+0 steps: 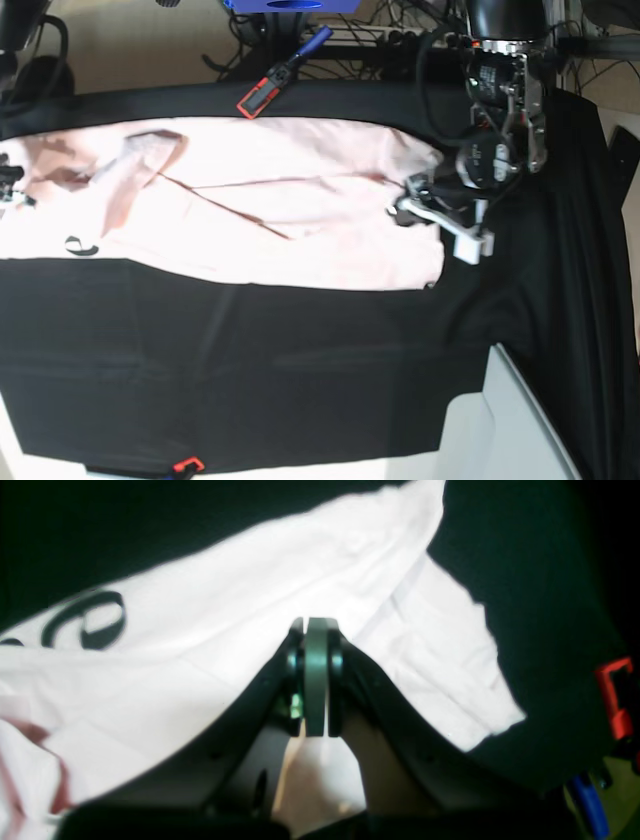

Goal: Fold the T-shirt properly
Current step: 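Grasp the shirt's folded corner with the left gripper, then lift the corner with the left gripper and fold it toward the right gripper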

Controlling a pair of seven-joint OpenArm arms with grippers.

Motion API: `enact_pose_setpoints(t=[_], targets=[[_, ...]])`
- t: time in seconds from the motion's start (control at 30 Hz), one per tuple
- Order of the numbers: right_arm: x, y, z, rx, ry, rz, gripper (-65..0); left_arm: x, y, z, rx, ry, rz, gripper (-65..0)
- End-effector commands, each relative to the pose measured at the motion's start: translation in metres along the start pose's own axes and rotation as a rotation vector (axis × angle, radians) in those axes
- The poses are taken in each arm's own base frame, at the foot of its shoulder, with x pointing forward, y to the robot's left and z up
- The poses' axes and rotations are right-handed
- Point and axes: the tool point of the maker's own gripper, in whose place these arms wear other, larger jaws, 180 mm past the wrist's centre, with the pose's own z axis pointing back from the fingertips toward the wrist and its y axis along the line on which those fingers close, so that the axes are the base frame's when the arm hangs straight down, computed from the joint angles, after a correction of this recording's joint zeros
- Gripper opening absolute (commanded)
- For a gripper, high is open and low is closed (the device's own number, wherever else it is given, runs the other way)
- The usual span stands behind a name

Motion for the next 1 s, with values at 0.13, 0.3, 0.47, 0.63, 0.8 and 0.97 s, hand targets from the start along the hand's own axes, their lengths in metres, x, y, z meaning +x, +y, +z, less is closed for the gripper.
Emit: enact_pose_setpoints(t=[0.13,0.3,0.47,0.63,0.8,0.97], targets=[[0.019,-0.009,0.002,-0.014,-0.052,0.008,-65.0,-0.004,-0.046,-0.012,-0.100,0.011,-0.033,-65.0],[0.019,-0.009,0.002,-0.014,-0.052,0.008,-65.0,-0.008,-0.068,-0.025,-0.081,0.038,0.027,-65.0],[0.019,-0.009,0.002,-0.014,-0.052,0.008,-65.0,-0.015,-0.109,-0.035,-0.157,0.070,-0.020,-65.0],[0.020,-0.008,0.002,-0.014,-0.054,0.008,-65.0,-0.031,-0.146,-0.042,-0.225,0.102,-0.021,-65.0],[0.021,-0.008,0.002,-0.014,-0.055,0.007,-65.0,-0.044,-0.167,-0.055,-0.255,0.155,-0.019,-65.0],[0.022,-0.008,0.001,-0.013,-0.057,0.007,-65.0,-0.062,-0.190,-0.068,-0.283,0.226,-0.060,-65.0]])
